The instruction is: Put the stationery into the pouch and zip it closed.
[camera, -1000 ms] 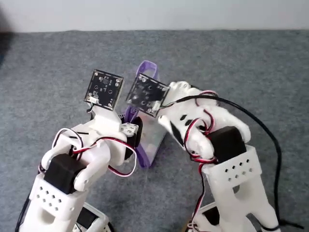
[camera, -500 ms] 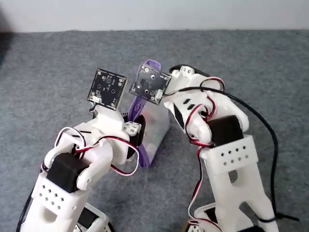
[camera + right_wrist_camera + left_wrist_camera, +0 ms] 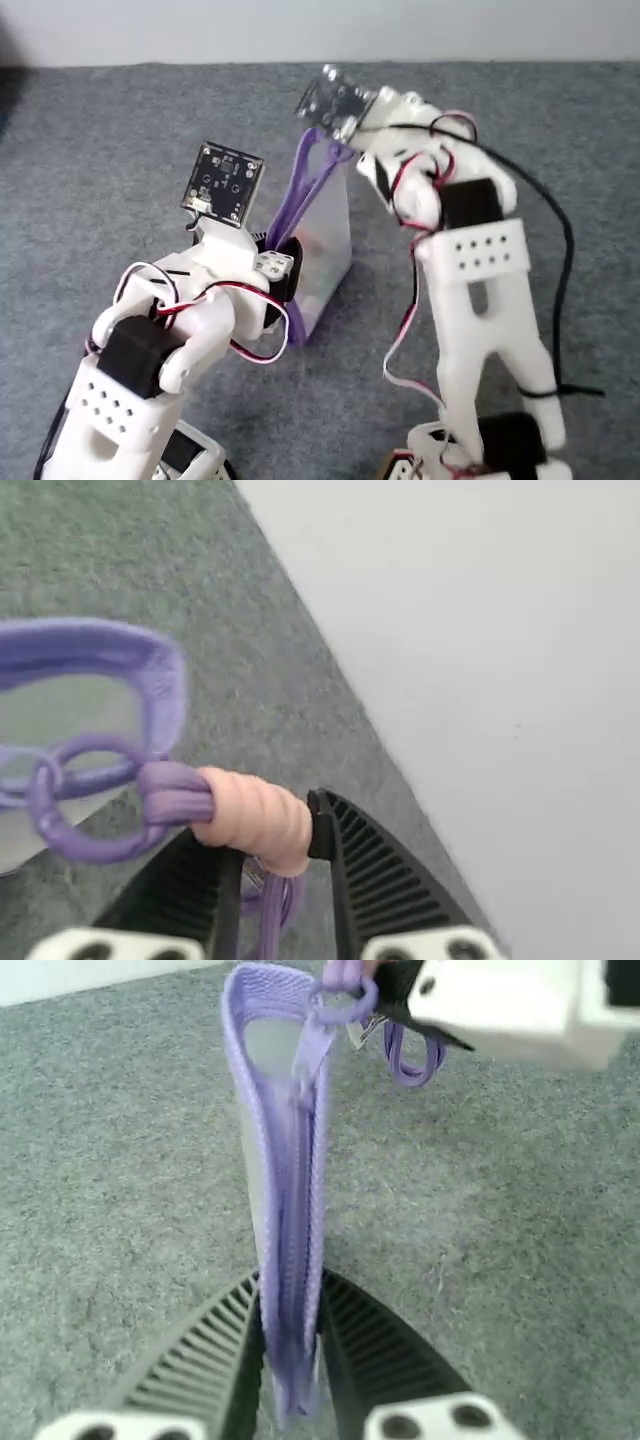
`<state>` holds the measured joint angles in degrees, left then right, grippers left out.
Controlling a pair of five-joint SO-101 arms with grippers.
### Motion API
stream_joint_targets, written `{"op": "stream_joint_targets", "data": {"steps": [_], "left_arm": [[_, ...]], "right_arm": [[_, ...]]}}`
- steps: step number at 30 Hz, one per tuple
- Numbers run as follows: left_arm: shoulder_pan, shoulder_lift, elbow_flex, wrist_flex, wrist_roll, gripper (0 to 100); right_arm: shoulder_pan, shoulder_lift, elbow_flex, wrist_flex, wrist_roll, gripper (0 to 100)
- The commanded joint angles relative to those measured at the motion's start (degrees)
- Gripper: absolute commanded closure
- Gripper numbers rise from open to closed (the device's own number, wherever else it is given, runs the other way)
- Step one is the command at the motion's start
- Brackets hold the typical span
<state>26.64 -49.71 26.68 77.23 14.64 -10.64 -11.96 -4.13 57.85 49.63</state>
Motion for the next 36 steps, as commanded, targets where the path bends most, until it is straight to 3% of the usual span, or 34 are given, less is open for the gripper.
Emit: {"op": "stream_joint_targets", "data": {"steps": [1, 14, 31, 36], "left_arm": [[-0.3, -0.7, -0.5, 0.2, -0.2, 99], [-0.4, -1.0, -0.5, 0.4, -0.2, 99], [-0.4, -1.0, -0.9, -0.1, -0.2, 99], [-0.4, -1.2, -1.2, 0.4, 0.6, 84]], "right_arm": [[6.1, 4.4, -7.3, 1.5, -1.3, 98.8], [12.7, 20.5, -21.0, 2.7, -3.3, 98.8], [9.4, 14.4, -23.3, 16.0, -4.5, 98.8], [9.4, 13.1, -23.3, 21.0, -5.5, 98.8]]}}
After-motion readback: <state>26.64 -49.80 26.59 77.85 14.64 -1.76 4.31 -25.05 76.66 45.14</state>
